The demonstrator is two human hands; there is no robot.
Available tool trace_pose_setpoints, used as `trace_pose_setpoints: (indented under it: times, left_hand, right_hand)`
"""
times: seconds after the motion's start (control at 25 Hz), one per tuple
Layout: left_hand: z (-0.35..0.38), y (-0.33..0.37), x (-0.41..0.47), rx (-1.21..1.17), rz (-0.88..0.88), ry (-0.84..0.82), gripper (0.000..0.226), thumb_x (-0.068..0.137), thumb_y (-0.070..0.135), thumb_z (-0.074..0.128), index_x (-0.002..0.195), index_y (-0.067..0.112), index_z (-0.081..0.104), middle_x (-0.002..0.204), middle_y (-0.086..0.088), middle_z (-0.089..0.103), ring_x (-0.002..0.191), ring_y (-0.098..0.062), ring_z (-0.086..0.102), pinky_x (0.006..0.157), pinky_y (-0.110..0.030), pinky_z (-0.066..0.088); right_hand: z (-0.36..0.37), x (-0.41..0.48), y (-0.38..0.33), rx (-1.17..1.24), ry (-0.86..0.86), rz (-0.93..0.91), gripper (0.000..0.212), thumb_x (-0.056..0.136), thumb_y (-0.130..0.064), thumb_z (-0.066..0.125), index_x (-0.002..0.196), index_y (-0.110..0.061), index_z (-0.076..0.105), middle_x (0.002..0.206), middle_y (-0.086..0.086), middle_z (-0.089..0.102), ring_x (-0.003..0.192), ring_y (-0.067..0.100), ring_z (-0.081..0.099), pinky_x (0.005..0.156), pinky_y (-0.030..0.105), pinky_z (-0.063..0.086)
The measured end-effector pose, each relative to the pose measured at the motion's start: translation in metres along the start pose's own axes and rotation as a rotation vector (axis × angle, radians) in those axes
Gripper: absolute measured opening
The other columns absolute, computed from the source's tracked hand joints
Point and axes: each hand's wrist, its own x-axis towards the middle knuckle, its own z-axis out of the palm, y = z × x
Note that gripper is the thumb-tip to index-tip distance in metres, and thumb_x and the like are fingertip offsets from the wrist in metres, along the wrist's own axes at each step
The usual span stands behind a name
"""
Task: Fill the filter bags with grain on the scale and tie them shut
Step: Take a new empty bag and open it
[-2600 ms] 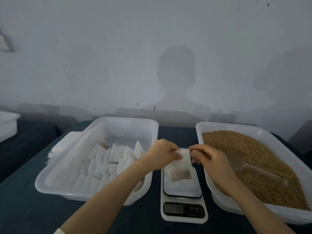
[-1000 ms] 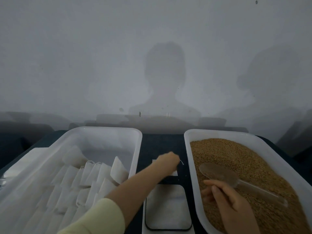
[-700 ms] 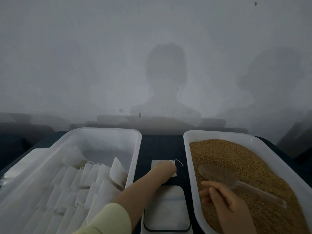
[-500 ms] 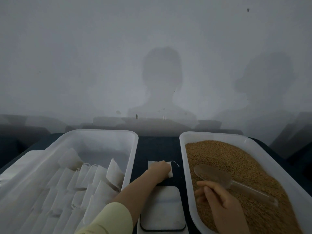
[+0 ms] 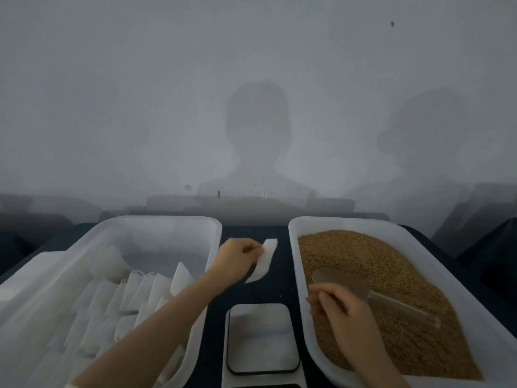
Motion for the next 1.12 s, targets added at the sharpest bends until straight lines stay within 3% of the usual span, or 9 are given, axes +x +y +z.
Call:
trace_pose_setpoints:
  times: [0.12,0.24,0.4,0.48,0.64,0.76,0.92,1.04,1.12]
  left_hand:
    - [-0.019,0.006,-0.055,-0.496,0.027,-0.108,0.026,0.097,0.024,0.054,0.078,0.027,0.070,0.082,0.006,0.071,0.084,-0.013,0.069,0.071,-0.021,0.055]
    - [-0.021,0.003,-0.093,-0.605,0.027,-0.218,0.030,0.098,0.022,0.052,0.075,0.026,0.070,0.080,0.003,0.068,0.080,-0.012,0.068,0.074,-0.022,0.053]
    - [-0.029,-0.003,-0.105,-0.741,-0.168,-0.231,0.033,0.098,0.038,0.048,0.100,0.016,0.074,0.098,-0.008,0.074,0.094,-0.024,0.070,0.080,-0.035,0.055]
    - [-0.034,-0.005,-0.106,-0.640,-0.185,-0.243,0.034,0.094,0.043,0.053,0.101,0.018,0.075,0.098,-0.005,0.075,0.092,-0.020,0.071,0.080,-0.032,0.057]
    - [-0.030,-0.002,-0.112,-0.387,-0.132,-0.270,0.013,0.088,0.028,0.068,0.093,0.021,0.077,0.090,0.002,0.075,0.085,-0.014,0.072,0.075,-0.024,0.057]
    - [-0.026,-0.003,-0.116,-0.387,-0.195,-0.294,0.010,0.086,0.025,0.070,0.091,0.020,0.077,0.088,-0.001,0.075,0.085,-0.017,0.072,0.074,-0.025,0.057]
    - [-0.021,-0.003,-0.121,-0.560,-0.291,-0.264,0.011,0.083,0.024,0.074,0.088,0.015,0.077,0.091,-0.004,0.075,0.081,-0.014,0.071,0.070,-0.023,0.054]
    - [-0.015,0.003,-0.126,-0.636,-0.303,-0.218,0.012,0.081,0.030,0.075,0.082,0.018,0.075,0.088,0.000,0.075,0.080,-0.010,0.070,0.068,-0.021,0.052]
    - [-0.008,0.007,-0.130,-0.619,-0.295,-0.159,0.013,0.081,0.033,0.075,0.077,0.021,0.073,0.083,0.004,0.073,0.079,-0.008,0.068,0.067,-0.020,0.051]
  right_hand:
    - [0.020,0.005,-0.019,0.016,-0.063,-0.019,0.017,0.093,-0.034,0.051,0.108,-0.040,0.057,0.096,-0.021,0.065,0.088,-0.007,0.061,0.074,0.015,0.050]
    - [0.039,0.008,-0.035,0.222,-0.163,0.060,0.020,0.090,-0.033,0.056,0.109,-0.030,0.061,0.091,-0.019,0.070,0.086,-0.001,0.065,0.070,0.015,0.053]
    - [0.041,0.002,-0.034,-0.004,-0.171,-0.036,0.012,0.092,-0.024,0.057,0.090,-0.020,0.068,0.080,-0.003,0.068,0.075,0.008,0.062,0.063,0.015,0.047]
    - [0.038,0.000,-0.032,-0.174,-0.192,-0.112,0.015,0.093,-0.023,0.055,0.083,-0.019,0.066,0.074,-0.003,0.064,0.069,0.007,0.057,0.059,0.014,0.040]
    - [0.037,-0.002,-0.029,-0.267,-0.227,-0.111,0.018,0.093,-0.025,0.055,0.077,-0.025,0.063,0.070,-0.011,0.062,0.068,-0.001,0.056,0.058,0.013,0.040]
    - [0.041,-0.002,-0.030,-0.333,-0.265,-0.107,0.011,0.092,-0.026,0.056,0.088,-0.022,0.065,0.084,-0.008,0.064,0.080,0.006,0.059,0.072,0.023,0.045]
    - [0.049,-0.015,-0.032,-0.453,0.145,-0.311,0.020,0.084,-0.025,0.068,0.101,-0.024,0.058,0.100,-0.015,0.047,0.096,0.003,0.046,0.086,0.019,0.039]
    - [0.059,-0.034,-0.040,-0.280,0.103,-0.290,0.011,0.084,-0.031,0.065,0.088,-0.026,0.057,0.089,-0.013,0.055,0.082,0.000,0.052,0.071,0.009,0.040]
    - [0.063,-0.040,-0.036,-0.369,0.139,-0.320,0.012,0.084,-0.034,0.065,0.086,-0.024,0.060,0.096,-0.013,0.052,0.094,0.002,0.047,0.077,0.011,0.033]
